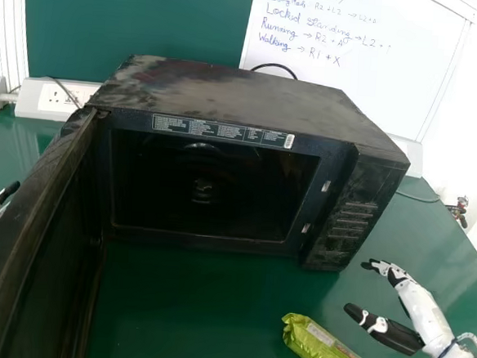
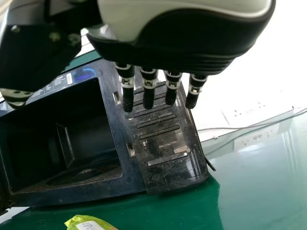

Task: Put biscuit inside oven

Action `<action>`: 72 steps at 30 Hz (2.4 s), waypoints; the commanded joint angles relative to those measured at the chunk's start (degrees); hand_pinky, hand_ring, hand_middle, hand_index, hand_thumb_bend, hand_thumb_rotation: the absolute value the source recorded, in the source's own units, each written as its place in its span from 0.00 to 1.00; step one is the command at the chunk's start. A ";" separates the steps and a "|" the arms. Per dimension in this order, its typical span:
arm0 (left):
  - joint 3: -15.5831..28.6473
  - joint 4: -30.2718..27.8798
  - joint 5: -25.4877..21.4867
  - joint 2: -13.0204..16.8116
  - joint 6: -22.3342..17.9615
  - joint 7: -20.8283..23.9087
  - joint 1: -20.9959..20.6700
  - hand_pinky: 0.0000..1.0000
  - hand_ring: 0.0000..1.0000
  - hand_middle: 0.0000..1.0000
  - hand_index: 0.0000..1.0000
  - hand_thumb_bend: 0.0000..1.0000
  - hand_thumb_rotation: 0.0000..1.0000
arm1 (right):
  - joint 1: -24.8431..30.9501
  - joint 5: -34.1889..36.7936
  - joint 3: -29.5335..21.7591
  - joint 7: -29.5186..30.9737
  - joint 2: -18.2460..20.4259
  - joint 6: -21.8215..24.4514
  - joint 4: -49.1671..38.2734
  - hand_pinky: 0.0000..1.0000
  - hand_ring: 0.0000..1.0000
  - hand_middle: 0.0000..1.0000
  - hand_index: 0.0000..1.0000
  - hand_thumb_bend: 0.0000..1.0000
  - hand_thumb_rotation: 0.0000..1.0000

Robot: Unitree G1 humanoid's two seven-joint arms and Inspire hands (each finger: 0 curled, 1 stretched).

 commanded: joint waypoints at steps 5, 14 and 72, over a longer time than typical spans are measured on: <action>-0.18 0.12 0.23 -0.10 -0.05 0.38 0.25 1.00 0.93 0.92 0.93 0.89 0.96 | -0.01 0.80 0.17 0.44 -0.53 0.05 0.07 1.00 0.97 0.99 0.93 1.00 0.59; -0.04 0.24 0.12 -0.07 -0.39 0.13 0.24 1.00 0.93 0.92 0.94 0.89 0.97 | 0.09 0.67 0.18 0.42 -0.52 0.19 -0.05 1.00 0.98 0.99 0.93 1.00 0.59; -0.87 -2.23 0.32 -0.14 0.23 0.56 0.78 1.00 0.94 0.93 0.94 0.88 0.97 | 14.68 -4.21 -3.29 1.66 3.12 -2.48 -13.93 0.80 0.87 0.91 0.85 1.00 0.52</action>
